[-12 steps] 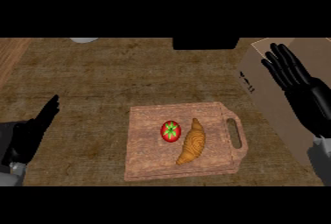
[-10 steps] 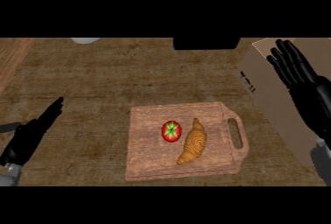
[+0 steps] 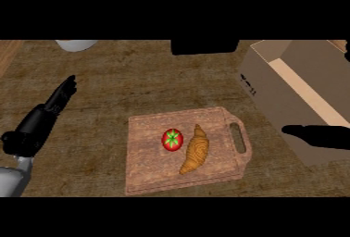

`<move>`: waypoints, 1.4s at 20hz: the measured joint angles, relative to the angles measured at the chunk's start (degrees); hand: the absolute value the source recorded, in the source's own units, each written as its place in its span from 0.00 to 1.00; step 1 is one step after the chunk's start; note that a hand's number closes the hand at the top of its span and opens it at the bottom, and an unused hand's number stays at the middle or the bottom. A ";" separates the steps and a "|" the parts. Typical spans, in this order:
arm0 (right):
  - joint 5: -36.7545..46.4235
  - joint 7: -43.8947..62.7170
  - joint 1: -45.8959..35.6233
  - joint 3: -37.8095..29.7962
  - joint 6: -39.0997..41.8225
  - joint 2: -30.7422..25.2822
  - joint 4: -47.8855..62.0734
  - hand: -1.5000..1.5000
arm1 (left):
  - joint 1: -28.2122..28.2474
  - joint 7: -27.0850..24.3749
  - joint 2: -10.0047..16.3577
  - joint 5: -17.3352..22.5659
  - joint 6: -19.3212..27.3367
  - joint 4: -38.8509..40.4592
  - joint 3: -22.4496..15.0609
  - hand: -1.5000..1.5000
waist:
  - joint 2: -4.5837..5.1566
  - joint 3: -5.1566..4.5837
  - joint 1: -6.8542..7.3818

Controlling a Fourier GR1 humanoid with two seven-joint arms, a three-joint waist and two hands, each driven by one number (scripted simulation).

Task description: Pick the croissant from the cutting board and place it in the cardboard box

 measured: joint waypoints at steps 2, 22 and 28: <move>6.05 4.42 1.59 3.20 -0.31 -1.65 -4.23 0.00 | -0.50 -0.24 -1.03 -0.43 0.22 -0.78 -0.75 0.50 | 0.25 0.06 0.46; 21.25 40.79 -13.41 35.52 29.04 6.11 -6.50 0.00 | -5.96 1.11 -5.78 -4.22 -0.12 -1.95 -4.54 0.50 | 1.72 0.05 6.46; 20.50 44.10 -17.40 39.42 32.07 13.95 2.38 0.00 | -5.66 0.65 -6.12 -4.54 -0.29 -1.48 -4.39 0.50 | 1.56 0.06 6.25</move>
